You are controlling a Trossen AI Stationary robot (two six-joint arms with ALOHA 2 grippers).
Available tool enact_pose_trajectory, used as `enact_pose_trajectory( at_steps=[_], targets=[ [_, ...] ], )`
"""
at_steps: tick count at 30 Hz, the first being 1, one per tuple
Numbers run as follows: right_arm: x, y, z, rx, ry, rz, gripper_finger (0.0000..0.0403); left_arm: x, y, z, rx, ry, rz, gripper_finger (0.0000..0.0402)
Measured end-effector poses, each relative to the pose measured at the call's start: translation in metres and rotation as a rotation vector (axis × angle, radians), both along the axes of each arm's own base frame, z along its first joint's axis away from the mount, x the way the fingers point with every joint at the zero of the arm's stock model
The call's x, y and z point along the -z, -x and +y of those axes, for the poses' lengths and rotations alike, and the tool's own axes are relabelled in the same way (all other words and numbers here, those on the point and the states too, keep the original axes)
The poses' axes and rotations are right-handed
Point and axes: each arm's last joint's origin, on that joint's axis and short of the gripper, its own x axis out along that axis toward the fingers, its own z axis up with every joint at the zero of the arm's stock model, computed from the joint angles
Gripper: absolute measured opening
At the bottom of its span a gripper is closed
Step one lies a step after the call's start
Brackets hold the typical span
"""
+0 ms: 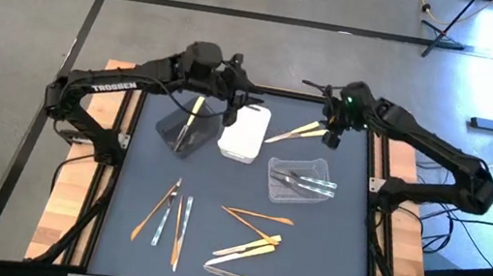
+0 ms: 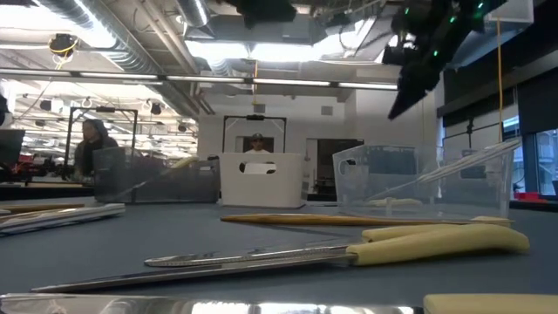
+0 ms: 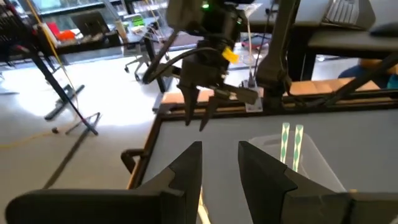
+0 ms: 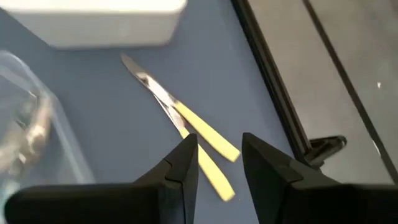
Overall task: Sort silverware by color (type)
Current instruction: Put the yellow knife into the black bin
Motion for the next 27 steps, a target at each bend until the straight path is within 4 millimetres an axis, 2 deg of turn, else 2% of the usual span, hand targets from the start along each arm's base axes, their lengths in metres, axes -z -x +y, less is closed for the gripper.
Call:
enact_pose_trajectory(
  at_steps=[5,13,21,27],
  targets=[
    [0.019,0.003,-0.027,-0.04,-0.052,0.058,0.0111,0.022,0.002,0.012,0.003,0.018,0.0,0.0098],
    [0.056,0.003,-0.058,-0.005,-0.186,0.139,0.0111,0.058,0.002,0.013,0.001,0.035,0.02,0.0098],
    [0.088,-0.006,-0.069,-0.113,-0.228,0.252,0.0111,0.077,0.003,0.008,0.01,0.066,0.067,0.0098],
    [0.105,-0.01,-0.073,-0.142,-0.261,0.301,0.0111,0.08,0.003,0.008,0.006,0.08,0.075,0.0098]
  ],
)
